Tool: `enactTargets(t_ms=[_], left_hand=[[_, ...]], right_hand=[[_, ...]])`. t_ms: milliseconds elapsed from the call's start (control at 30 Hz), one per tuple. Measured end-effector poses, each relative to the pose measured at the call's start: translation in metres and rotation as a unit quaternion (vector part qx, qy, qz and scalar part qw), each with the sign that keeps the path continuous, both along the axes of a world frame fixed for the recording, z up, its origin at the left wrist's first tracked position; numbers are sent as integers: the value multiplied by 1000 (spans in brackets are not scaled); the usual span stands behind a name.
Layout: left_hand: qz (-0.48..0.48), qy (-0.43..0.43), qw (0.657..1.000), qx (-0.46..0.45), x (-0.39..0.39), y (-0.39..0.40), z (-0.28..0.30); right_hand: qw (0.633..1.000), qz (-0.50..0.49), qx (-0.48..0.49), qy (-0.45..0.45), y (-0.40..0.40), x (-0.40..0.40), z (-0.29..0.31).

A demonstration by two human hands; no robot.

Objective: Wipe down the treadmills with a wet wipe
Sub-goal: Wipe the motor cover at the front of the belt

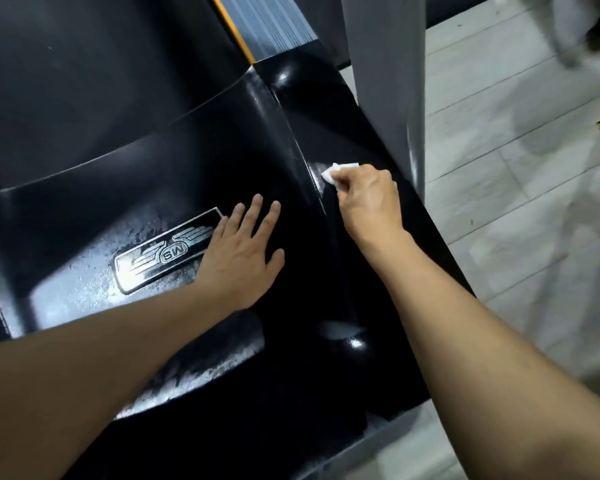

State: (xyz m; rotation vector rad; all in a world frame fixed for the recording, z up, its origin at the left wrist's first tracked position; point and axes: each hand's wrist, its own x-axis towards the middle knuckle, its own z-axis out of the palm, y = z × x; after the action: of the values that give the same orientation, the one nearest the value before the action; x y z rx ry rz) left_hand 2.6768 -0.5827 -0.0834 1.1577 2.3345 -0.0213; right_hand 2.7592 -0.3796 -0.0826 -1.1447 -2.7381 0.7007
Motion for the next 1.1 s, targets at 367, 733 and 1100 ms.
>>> enactTargets(t_ms=[367, 733, 1100], left_hand=[[-42, -22, 999, -5, 91, -33, 47], [-70, -18, 997, -9, 147, -67, 131], [-70, -13, 997, -22, 117, -53, 76]], right_hand=[[997, 33, -23, -70, -76, 161, 22], [985, 8, -65, -158, -141, 273, 65], [992, -30, -61, 106, -53, 112, 54]])
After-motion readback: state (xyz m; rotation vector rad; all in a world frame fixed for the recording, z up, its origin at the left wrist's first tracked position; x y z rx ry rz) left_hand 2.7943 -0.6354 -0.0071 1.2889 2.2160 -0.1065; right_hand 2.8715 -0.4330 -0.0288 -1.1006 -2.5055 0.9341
